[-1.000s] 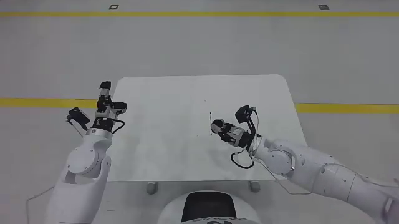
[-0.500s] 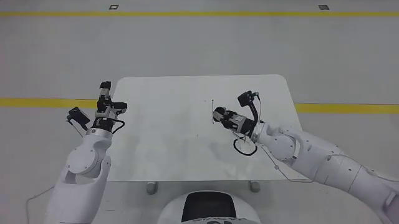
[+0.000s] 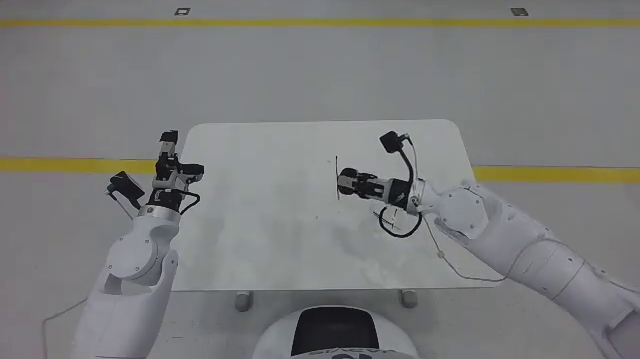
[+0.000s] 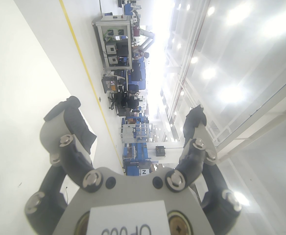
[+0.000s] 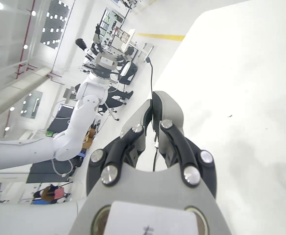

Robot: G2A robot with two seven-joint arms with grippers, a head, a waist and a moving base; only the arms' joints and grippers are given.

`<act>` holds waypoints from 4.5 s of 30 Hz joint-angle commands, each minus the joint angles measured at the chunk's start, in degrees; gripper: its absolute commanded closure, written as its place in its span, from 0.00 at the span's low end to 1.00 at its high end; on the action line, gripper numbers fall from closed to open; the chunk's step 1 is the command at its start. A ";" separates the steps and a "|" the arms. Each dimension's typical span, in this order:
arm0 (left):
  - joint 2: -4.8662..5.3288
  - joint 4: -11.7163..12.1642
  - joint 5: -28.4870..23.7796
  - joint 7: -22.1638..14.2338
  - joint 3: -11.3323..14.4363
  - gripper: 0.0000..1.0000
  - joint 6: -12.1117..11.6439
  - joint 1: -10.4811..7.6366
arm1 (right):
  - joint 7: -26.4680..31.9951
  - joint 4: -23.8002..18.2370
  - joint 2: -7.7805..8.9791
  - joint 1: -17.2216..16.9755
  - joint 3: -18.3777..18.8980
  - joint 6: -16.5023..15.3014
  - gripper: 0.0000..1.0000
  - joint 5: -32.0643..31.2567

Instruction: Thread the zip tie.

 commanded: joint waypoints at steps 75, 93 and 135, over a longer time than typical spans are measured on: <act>-0.46 -7.03 40.63 -7.75 22.88 0.00 1.79 -3.64 | 28.13 9.18 -17.86 -20.77 34.10 2.28 1.00 6.09; -0.95 -4.62 47.66 -8.81 29.31 0.00 1.51 -6.15 | 26.14 8.98 -17.23 -22.73 36.43 3.74 1.00 5.79; 1.35 -5.89 96.85 -4.85 32.90 0.00 -2.66 -5.56 | 23.13 9.08 -17.31 -20.77 35.89 12.35 1.00 5.39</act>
